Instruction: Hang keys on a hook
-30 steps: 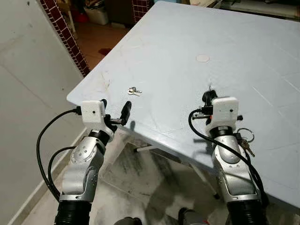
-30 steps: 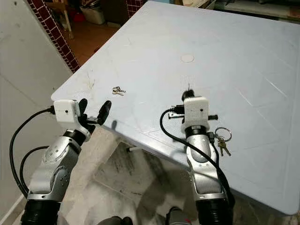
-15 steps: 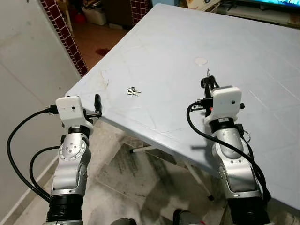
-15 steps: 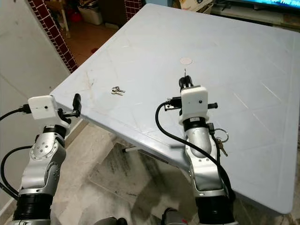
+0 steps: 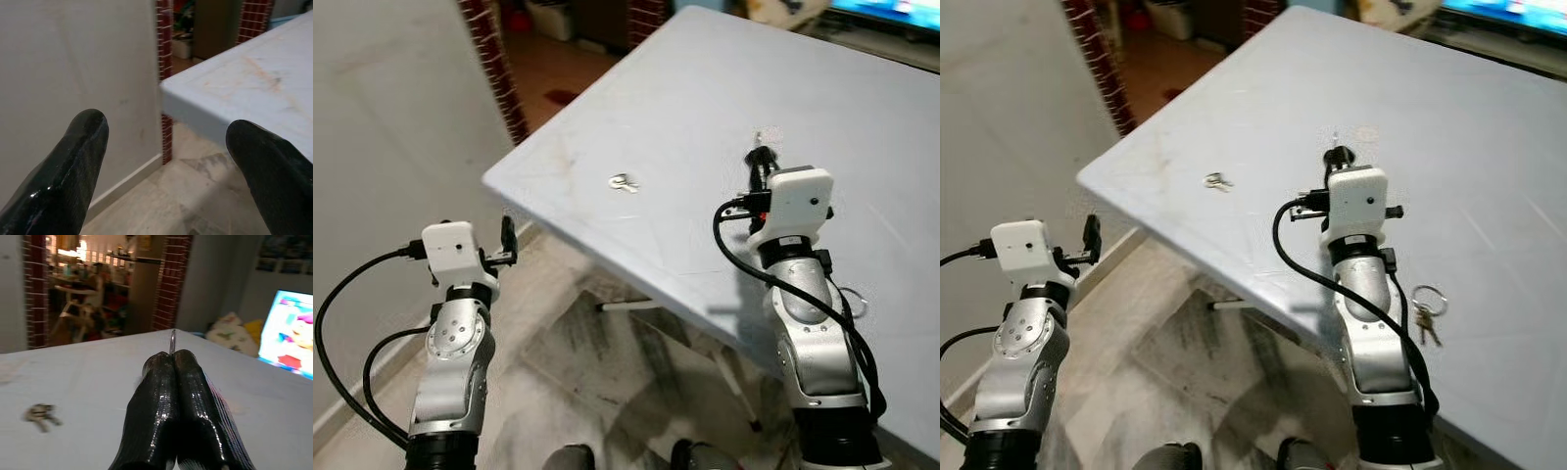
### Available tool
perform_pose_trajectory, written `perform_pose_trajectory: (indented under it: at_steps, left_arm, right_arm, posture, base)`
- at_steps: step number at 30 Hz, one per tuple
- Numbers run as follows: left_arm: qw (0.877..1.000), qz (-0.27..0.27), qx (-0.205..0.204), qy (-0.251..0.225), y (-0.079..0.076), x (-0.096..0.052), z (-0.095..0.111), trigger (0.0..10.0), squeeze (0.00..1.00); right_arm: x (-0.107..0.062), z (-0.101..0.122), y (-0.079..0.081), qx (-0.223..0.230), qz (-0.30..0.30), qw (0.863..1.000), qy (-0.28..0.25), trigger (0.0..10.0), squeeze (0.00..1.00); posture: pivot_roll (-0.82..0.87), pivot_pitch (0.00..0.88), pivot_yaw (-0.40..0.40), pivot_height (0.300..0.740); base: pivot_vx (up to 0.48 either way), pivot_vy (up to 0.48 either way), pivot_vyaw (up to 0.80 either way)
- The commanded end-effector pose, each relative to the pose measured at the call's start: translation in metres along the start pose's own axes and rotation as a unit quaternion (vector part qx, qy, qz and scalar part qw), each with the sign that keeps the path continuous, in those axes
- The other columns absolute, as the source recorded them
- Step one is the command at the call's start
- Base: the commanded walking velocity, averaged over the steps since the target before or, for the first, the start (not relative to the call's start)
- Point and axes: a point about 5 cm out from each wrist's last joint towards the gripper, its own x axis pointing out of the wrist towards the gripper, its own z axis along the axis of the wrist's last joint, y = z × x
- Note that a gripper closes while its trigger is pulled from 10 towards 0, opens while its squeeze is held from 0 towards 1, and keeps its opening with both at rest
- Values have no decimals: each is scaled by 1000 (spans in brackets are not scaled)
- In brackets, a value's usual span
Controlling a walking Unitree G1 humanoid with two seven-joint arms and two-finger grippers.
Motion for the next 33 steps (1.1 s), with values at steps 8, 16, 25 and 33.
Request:
perform_pose_trajectory:
  at_steps: [8,16,25,33]
  left_arm:
    - [1000,-10,-11,-4,-7,1,5,10000,0]
    - [1000,-15,-15,-2,-11,5,6,10000,0]
    - [1000,-14,-12,1,-11,6,6,10000,0]
    - [1000,-18,-10,4,-13,6,4,10000,0]
  right_arm:
    - [-2,2,-1,5,-2,1000,-1,10000,0]
    - [-2,2,-1,8,-2,1000,2,10000,0]
    - [-3,1,2,12,1,1000,5,10000,0]
    - [-4,0,3,11,5,1000,8,10000,0]
  posture:
    - [-58,147,60,740]
    - [-60,148,65,740]
    - [-58,153,66,740]
    - [-62,153,64,740]
  base:
    - [0,0,800]
    - [0,0,800]
    - [0,0,800]
    - [0,0,800]
